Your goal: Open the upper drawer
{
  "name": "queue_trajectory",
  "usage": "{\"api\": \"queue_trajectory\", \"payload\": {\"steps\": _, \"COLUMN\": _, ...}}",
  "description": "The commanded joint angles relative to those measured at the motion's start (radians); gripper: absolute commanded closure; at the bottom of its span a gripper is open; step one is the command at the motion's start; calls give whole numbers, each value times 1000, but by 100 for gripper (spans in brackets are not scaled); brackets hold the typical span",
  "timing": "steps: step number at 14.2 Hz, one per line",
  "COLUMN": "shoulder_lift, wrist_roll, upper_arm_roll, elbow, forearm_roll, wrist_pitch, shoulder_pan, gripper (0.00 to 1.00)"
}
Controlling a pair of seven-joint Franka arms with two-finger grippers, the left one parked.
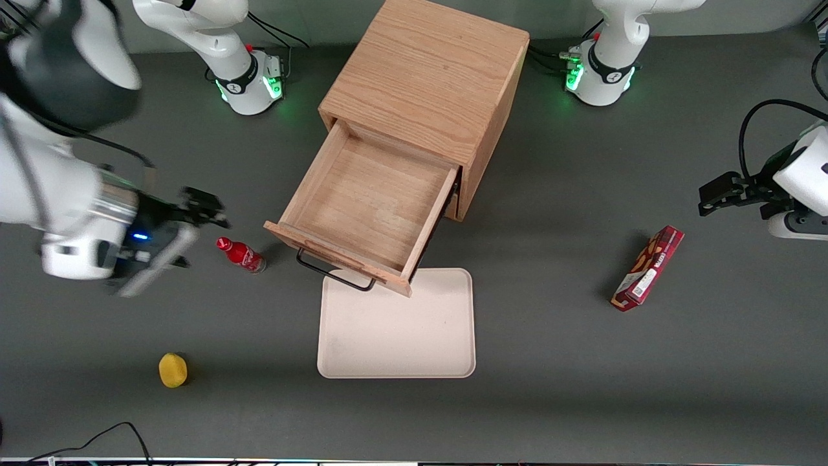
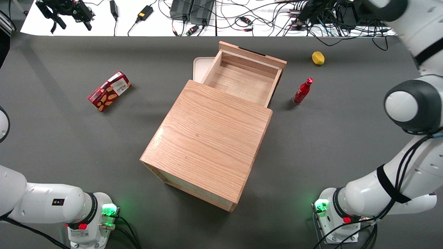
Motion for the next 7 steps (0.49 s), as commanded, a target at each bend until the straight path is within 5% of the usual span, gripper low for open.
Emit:
{"api": "queue_trajectory", "payload": {"steps": 1, "shoulder_lift": -63, "wrist_roll": 128, "upper_arm_roll": 12, "elbow": -42, "forearm_roll": -2, "wrist_pitch": -52, "shoulder_pan": -84, "gripper": 0}}
{"api": "queue_trajectory", "payload": {"steps": 4, "shoulder_lift": -92, "wrist_roll": 464, "upper_arm_roll": 4, "elbow": -59, "forearm_roll": -35, "wrist_pitch": -63, "shoulder_pan": -111, "gripper": 0}}
{"api": "queue_trajectory", "payload": {"steps": 7, "shoulder_lift": -94, "wrist_roll": 487, "upper_arm_roll": 4, "elbow": -50, "forearm_roll": -43, "wrist_pitch": -81, "shoulder_pan": -151, "gripper": 0}}
